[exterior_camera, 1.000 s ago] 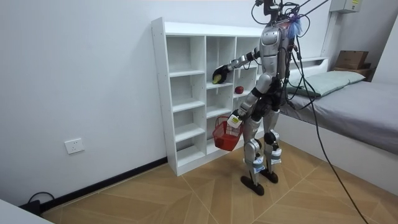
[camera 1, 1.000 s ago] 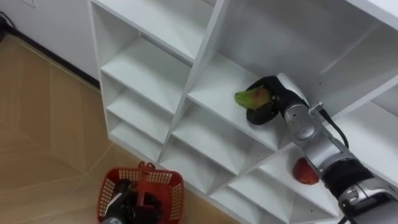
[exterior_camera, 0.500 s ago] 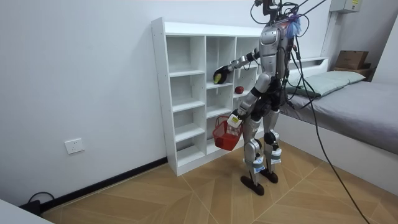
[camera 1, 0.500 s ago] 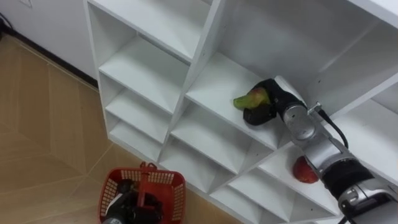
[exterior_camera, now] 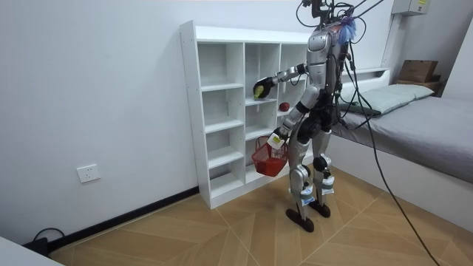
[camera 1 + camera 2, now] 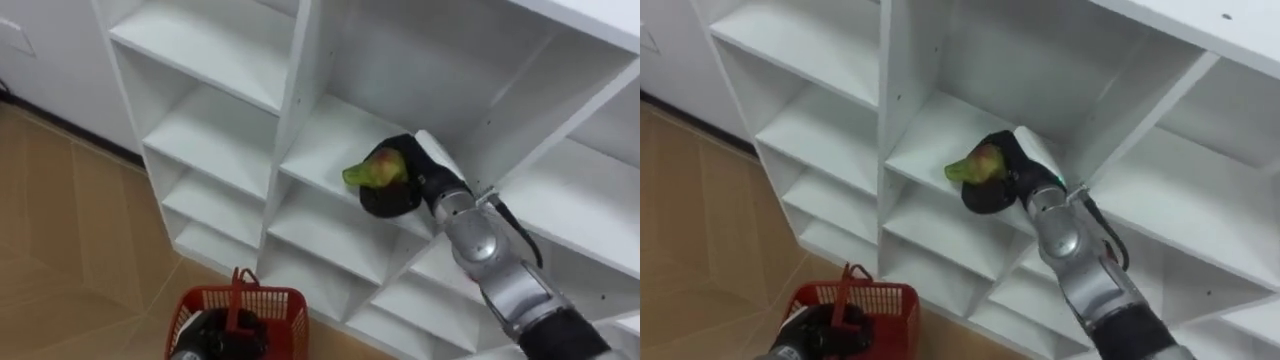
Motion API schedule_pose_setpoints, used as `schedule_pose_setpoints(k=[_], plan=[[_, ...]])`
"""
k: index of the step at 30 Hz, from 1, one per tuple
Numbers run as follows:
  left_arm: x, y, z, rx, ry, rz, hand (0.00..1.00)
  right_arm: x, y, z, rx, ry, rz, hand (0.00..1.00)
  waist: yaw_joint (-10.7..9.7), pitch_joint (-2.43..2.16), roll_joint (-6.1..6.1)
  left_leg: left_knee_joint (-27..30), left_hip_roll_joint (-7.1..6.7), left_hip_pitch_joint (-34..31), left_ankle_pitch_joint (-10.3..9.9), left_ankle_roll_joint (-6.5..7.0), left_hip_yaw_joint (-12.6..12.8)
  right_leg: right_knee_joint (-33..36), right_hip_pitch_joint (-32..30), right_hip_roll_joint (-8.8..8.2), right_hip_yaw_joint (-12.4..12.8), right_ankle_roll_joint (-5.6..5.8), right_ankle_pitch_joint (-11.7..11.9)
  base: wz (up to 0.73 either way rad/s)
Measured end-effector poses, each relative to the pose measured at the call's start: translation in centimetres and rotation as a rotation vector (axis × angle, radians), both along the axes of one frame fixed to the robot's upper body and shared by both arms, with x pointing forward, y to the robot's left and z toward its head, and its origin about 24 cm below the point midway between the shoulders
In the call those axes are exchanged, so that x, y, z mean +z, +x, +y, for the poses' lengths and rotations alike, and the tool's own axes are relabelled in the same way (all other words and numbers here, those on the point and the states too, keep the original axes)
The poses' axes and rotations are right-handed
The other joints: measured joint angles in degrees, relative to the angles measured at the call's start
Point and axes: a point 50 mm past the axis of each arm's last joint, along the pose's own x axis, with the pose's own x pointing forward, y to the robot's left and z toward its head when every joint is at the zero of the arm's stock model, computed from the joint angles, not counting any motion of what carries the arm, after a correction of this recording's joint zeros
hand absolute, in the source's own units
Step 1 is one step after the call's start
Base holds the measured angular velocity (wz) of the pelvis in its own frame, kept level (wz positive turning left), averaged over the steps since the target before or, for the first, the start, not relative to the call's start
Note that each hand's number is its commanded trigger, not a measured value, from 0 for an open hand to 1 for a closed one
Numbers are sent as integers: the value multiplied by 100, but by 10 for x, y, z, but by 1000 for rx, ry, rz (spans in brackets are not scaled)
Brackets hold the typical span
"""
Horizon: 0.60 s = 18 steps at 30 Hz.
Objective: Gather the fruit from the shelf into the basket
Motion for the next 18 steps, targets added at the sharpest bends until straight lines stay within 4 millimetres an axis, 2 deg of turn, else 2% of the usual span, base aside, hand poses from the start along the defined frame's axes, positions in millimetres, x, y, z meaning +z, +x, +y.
schedule_pose_setpoints(k=[1, 3, 4, 7, 8, 11, 13, 18], plan=[[0, 0, -3, 3, -10, -2, 100, -1, -5, 5, 8, 25, 0, 100, -28, -14, 50, -45, 11, 68, 0, 0, 54, 0, 25, 4, 71, 0, 0, -28], [-1, -1, -7, 13, -26, -10, 100, -2, -12, 9, 20, 59, 4, 100, -138, -7, 136, -65, 21, 143, 0, 0, 116, -5, 94, 5, 99, 0, 0, -16], [0, -1, -9, 14, -33, -19, 100, -5, -19, 10, 28, 73, 8, 100, -197, -21, 183, -82, 25, 173, 0, 0, 132, 0, 119, 4, 120, 0, 0, -10], [1, 0, -13, 2, -41, -38, 100, -11, -37, 15, 37, 103, 29, 100, -283, -23, 270, -111, 36, 202, 4, 1, 200, -4, 110, 15, 221, 0, 0, -14], [2, 0, -14, -1, -41, -41, 100, -13, -40, 16, 41, 100, 33, 100, -302, -30, 290, -109, 39, 201, 3, 1, 220, -6, 103, 16, 233, 0, 0, -14], [1, -2, -23, -20, -58, -39, 100, -22, -50, 18, 57, 71, 65, 100, -445, -33, 448, -104, 39, 210, 5, 4, 288, -5, 90, 10, 272, -1, 0, -10], [0, -4, -30, -30, -74, -38, 100, -31, -61, 17, 59, 76, 104, 100, -482, -72, 542, -148, 42, 278, 7, 8, 340, 0, 92, 14, 370, -1, 0, -14], [1, -3, -33, -19, -94, -58, 100, -38, -71, 17, 71, 92, 146, 100, -612, -69, 631, -171, 58, 318, 7, 9, 413, 5, 86, 21, 438, -2, 0, -10]])
